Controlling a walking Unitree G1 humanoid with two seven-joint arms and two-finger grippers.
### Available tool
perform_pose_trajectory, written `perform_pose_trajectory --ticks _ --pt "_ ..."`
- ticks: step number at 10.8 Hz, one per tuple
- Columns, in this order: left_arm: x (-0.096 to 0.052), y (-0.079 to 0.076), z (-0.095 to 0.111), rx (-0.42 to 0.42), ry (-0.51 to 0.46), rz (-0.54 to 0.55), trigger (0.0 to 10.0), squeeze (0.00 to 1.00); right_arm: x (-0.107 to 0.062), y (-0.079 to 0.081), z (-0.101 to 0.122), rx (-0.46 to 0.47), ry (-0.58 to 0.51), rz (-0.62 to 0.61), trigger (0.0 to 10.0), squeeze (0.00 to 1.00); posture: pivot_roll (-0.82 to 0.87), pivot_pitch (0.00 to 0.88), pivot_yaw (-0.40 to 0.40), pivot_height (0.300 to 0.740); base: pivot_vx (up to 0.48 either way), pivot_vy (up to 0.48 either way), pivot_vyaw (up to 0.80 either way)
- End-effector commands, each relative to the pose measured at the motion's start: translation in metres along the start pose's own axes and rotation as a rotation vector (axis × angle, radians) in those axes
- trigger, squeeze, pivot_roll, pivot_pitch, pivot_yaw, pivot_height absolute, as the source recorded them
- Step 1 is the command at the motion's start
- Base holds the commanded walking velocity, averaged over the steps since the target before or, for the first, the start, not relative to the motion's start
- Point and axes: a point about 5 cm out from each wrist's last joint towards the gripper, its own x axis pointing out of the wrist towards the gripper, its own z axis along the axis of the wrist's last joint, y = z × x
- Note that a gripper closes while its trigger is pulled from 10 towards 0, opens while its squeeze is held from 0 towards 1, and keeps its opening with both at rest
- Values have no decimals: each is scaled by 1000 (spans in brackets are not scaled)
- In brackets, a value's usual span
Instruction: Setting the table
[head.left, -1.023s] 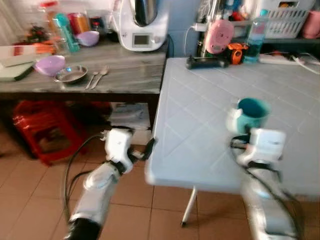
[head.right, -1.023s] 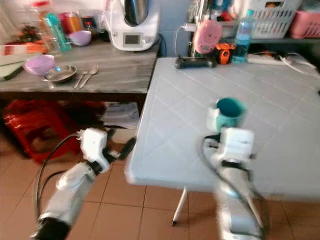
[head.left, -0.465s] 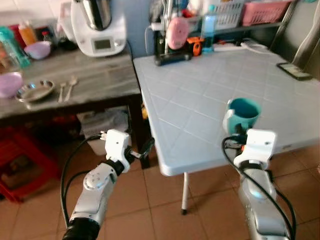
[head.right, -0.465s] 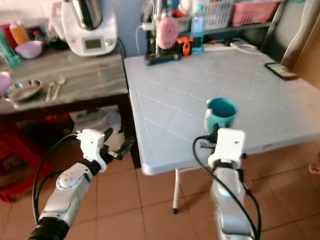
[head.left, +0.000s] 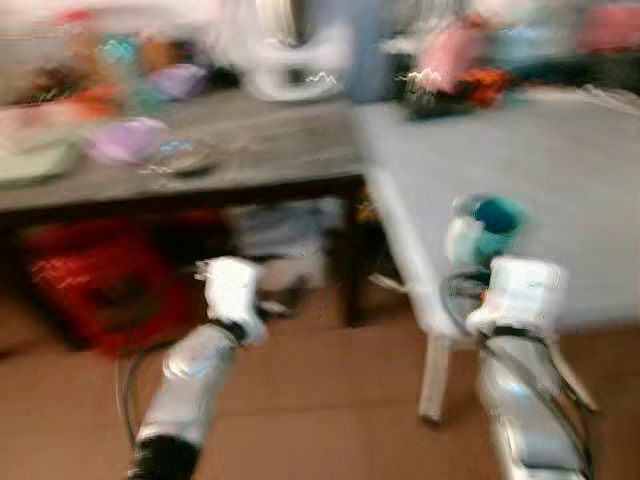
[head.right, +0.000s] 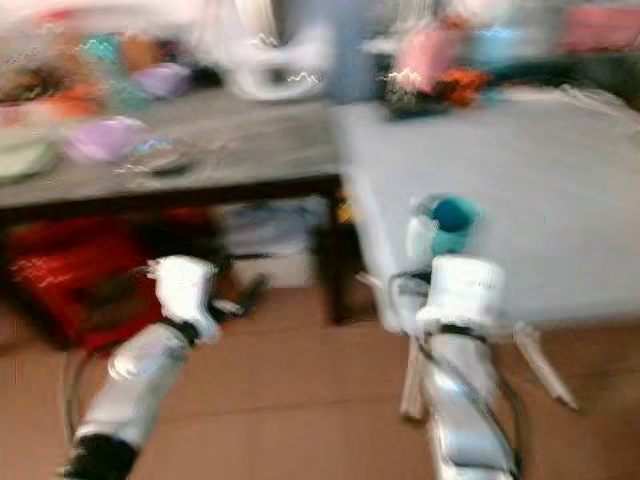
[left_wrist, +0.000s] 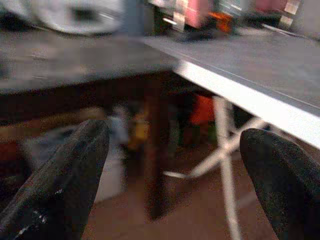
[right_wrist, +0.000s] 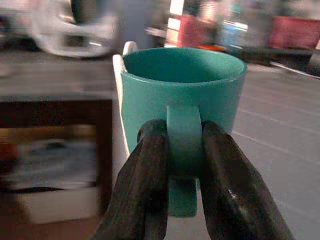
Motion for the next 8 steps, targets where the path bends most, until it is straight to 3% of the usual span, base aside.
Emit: perform_pose_trajectory --ticks 1,3,6,8 --pt "5 -8 0 3 3 -18 10000 0 2 -7 3 -13 -17 -23 10000 0 -16 0 78 740 0 412 800" --pt "5 -8 0 6 1 -16 10000 0 2 -7 3 -11 -20 -25 10000 0 -15 0 79 740 0 409 741" --pt "6 -7 1 8 0 -11 10000 0 3 -7 4 -10 -25 -30 10000 0 -12 0 82 740 0 403 0" --pt "5 -10 6 2 -48 -25 10000 0 3 -8 3 -12 -28 -32 10000 0 -13 0 80 740 0 0 0"
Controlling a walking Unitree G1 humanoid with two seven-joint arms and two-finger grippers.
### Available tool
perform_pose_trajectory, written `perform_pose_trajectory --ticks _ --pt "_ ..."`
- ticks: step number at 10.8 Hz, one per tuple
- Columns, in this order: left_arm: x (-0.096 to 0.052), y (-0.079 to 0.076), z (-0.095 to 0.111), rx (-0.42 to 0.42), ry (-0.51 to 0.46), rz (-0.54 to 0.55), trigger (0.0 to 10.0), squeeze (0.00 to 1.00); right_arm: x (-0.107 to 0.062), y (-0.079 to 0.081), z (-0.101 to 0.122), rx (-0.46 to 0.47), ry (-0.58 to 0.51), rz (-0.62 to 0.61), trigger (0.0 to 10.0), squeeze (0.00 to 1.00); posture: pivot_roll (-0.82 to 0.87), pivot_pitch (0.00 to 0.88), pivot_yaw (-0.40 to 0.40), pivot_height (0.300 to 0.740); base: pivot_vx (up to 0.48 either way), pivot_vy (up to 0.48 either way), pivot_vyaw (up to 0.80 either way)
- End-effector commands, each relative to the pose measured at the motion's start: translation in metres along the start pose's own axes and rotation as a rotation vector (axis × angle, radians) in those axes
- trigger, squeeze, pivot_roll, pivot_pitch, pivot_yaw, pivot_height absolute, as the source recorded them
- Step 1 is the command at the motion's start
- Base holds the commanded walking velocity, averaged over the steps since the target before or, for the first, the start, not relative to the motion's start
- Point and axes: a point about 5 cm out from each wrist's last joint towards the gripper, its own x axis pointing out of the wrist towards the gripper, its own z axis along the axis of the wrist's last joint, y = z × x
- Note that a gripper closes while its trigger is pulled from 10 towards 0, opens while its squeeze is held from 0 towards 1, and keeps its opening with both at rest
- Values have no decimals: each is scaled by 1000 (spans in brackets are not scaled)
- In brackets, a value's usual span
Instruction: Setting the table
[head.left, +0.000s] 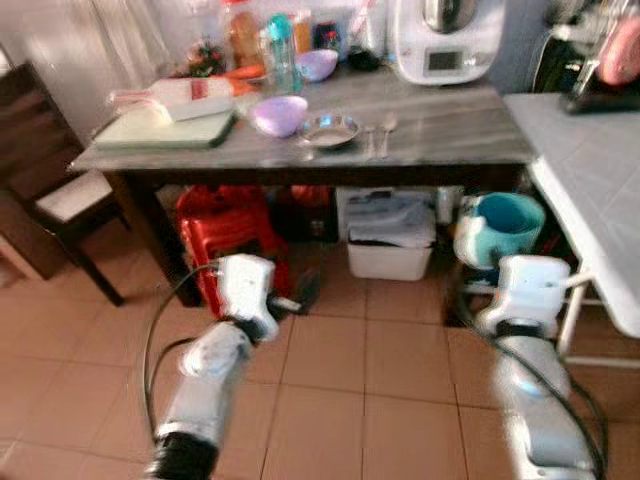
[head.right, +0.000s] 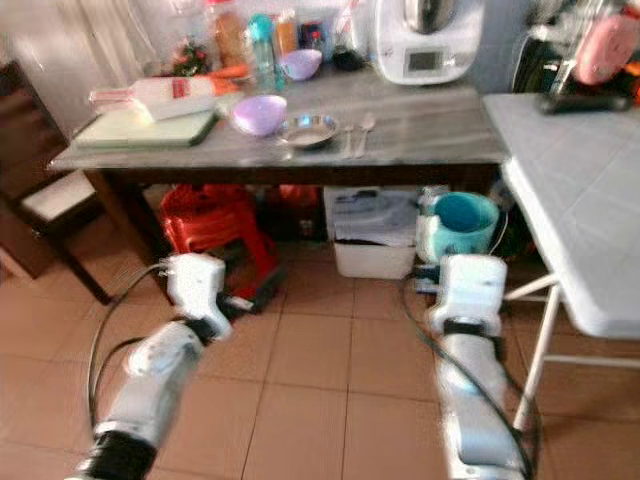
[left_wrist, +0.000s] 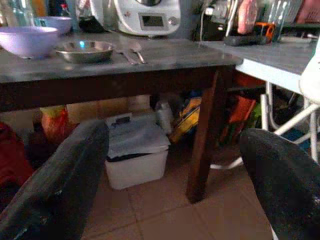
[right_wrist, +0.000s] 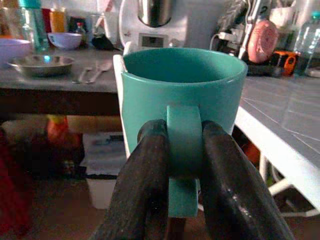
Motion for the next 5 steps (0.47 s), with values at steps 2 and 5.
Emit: perform_pose_trajectory --ticks 2,5 --pt "-4 23 13 63 -44 113 10000 0 0 8 9 16 -41 21 10000 0 -15 0 76 740 0 0 0" --pt "-7 31 15 55 -63 163 10000 0 -5 7 10 19 -57 32 10000 0 -15 0 78 740 263 0 0"
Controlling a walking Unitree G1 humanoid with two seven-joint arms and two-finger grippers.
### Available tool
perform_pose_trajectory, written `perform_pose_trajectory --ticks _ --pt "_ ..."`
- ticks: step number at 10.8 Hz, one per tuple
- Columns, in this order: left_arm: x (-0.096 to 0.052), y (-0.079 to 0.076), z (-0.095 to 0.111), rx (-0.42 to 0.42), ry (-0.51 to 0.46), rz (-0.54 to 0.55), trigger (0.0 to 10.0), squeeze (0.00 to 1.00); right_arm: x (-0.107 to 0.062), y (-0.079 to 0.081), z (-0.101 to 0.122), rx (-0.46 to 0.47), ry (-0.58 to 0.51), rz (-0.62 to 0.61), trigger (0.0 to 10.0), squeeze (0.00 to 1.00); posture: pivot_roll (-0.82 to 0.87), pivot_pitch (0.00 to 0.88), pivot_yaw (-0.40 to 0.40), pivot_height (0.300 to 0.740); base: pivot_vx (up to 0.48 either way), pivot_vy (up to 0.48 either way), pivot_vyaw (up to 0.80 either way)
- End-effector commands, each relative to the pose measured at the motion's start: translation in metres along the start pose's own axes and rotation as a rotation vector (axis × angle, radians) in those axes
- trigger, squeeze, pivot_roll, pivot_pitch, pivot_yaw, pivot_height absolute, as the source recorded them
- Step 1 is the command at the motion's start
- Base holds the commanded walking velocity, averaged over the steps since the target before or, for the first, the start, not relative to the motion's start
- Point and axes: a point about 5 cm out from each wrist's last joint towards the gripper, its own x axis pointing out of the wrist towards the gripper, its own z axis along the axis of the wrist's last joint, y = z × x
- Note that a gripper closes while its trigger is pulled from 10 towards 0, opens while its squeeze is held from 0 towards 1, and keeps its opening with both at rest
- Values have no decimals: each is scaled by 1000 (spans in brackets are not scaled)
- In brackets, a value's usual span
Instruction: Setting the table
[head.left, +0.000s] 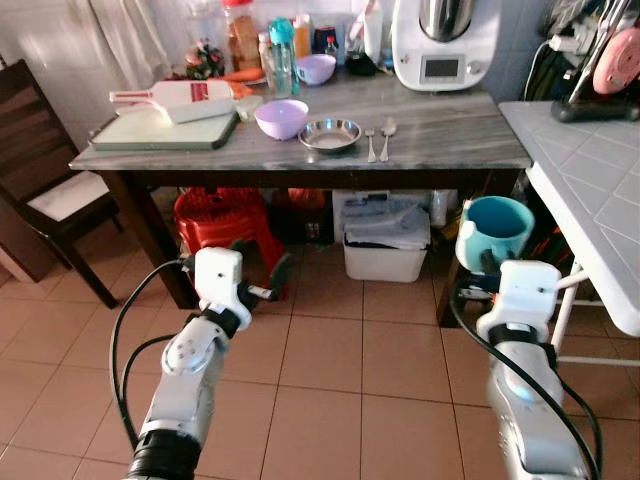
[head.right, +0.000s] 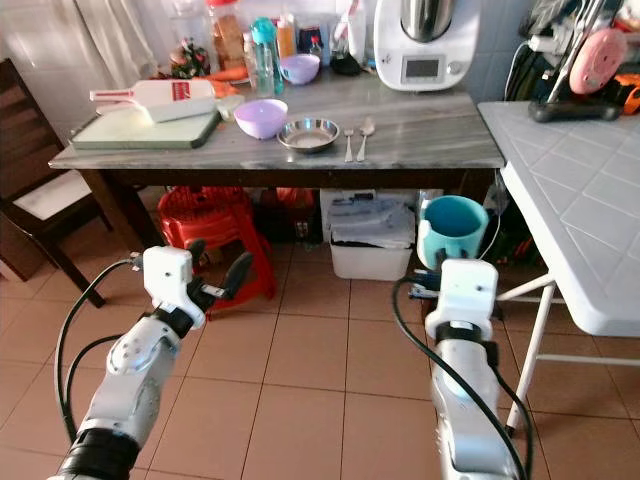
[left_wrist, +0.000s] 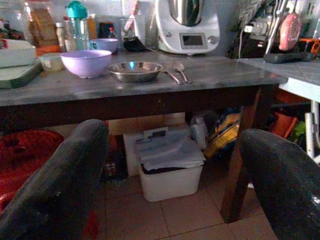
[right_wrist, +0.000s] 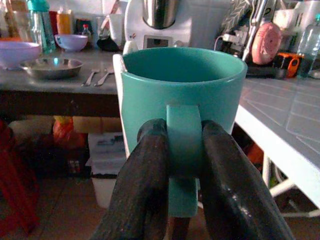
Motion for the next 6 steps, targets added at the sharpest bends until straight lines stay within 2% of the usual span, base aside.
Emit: perform_pose_trajectory --ticks 1,4,6 --pt "1 1 3 0 -7 0 10000 0 -1 5 9 14 -44 17 10000 0 -21 0 85 740 277 0 0" --pt "1 -7 2 -22 -8 -22 10000 0 -6 0 9 16 -34 -1 10000 0 -30 0 93 740 291 0 460" --pt "4 -7 2 -26 -13 -15 10000 0 -7 -6 8 -3 -35 -6 10000 0 -36 0 92 740 300 0 0"
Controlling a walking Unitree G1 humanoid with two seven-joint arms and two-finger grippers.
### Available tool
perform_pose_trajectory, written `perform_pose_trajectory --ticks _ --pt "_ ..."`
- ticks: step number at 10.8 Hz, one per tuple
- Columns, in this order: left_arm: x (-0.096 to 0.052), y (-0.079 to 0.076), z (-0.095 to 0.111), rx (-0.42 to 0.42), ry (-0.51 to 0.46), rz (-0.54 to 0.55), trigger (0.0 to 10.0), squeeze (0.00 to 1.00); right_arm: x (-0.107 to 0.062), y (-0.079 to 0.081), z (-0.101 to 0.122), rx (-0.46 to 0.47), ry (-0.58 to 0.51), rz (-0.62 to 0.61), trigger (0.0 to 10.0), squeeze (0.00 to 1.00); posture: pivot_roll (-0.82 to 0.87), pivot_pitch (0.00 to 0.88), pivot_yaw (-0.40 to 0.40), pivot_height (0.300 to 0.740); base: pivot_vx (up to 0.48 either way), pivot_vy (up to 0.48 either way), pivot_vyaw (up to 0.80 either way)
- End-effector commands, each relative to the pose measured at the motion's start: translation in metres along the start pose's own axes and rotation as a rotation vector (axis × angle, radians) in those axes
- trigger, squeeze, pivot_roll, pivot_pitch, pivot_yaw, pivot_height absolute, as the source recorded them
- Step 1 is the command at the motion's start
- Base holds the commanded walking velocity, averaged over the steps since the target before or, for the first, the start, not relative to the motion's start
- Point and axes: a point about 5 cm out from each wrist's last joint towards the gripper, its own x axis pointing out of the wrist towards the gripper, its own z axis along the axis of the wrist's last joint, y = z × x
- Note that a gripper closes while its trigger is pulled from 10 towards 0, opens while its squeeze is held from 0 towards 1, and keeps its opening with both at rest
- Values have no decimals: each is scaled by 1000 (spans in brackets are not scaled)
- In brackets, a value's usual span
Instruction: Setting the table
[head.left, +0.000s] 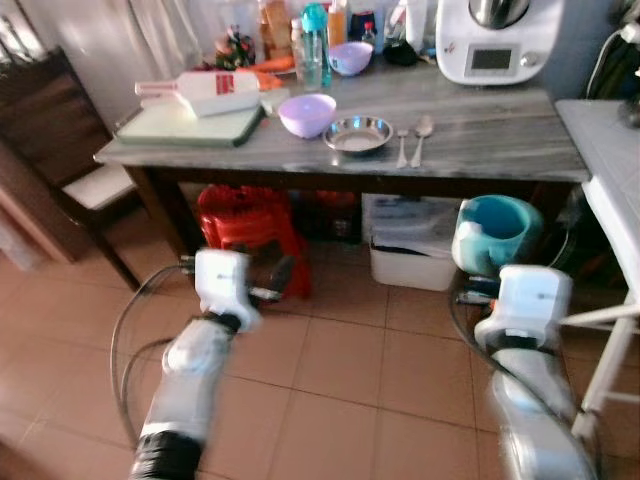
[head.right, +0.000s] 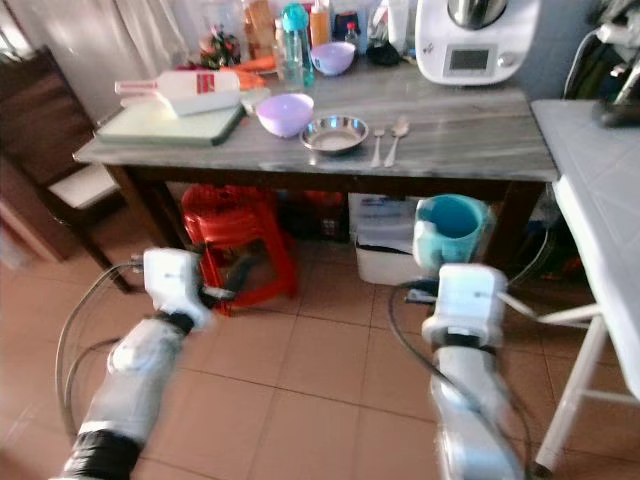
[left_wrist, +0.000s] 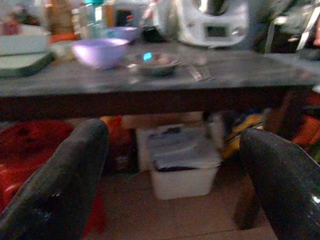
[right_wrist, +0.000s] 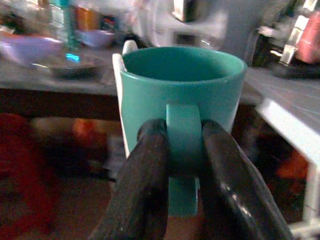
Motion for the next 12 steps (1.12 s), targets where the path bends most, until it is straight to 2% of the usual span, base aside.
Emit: perform_pose_trajectory --ticks 1,2,4,7,9,12 --pt "2 11 12 31 -33 27 10000 0 2 8 14 29 -57 21 10000 0 -34 0 91 740 304 0 738" --pt "4 7 16 23 -51 17 10000 0 3 9 15 36 -58 14 10000 0 -33 0 90 740 304 0 638" --pt "6 1 23 16 -76 -3 10000 0 1 13 19 44 -65 24 10000 0 -32 0 88 740 304 0 0" --pt "3 -5 20 5 -61 -13 10000 0 0 11 19 52 -55 25 10000 0 -37 0 84 740 299 0 0" --pt "4 -5 20 1 -54 -13 10000 0 1 10 20 52 -53 24 10000 0 -36 0 83 740 302 0 -800" --pt "9 -10 26 -9 -67 -27 10000 0 3 13 22 49 -61 31 10000 0 -38 0 83 740 300 0 0"
